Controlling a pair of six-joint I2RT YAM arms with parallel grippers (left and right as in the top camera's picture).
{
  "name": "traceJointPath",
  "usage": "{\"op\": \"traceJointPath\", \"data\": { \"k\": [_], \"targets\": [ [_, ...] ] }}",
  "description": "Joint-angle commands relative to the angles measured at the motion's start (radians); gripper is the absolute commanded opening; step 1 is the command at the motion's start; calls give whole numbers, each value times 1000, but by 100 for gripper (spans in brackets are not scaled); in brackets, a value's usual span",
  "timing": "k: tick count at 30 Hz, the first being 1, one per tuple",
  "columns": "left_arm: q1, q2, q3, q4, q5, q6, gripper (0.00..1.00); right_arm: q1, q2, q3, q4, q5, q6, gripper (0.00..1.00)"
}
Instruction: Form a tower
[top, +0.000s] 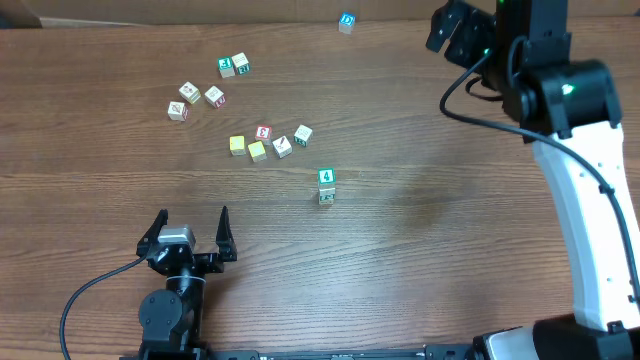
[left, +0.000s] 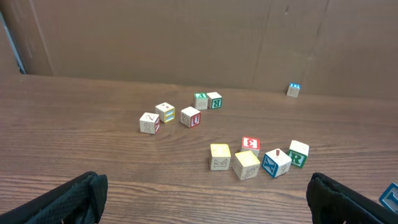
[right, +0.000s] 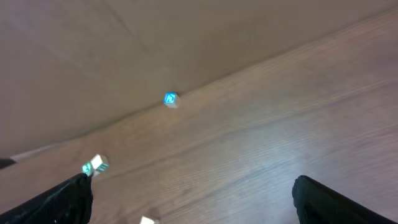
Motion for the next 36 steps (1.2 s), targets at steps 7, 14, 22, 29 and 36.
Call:
{"op": "traceJointPath", "data": {
  "k": [7,14,22,29,36],
  "targets": [
    [-5,-12,-3,2,-13,30,100,-3,-217,-473,357,-101,-14,100],
    [-6,-12,-3,2,-13,30,100,-3,-307,-741,304,-141,-8,100],
    [-6,-12,-3,2,-13,30,100,-3,-344,-893,370,-168,-32,100],
    [-6,-12,-3,2,-13,30,99,-3,-402,-1049,690,-200,-145,100],
    [-6,-12,-3,2,-13,30,99,-3,-471,-1262,1097,-212,-145,100]
  ]
}}
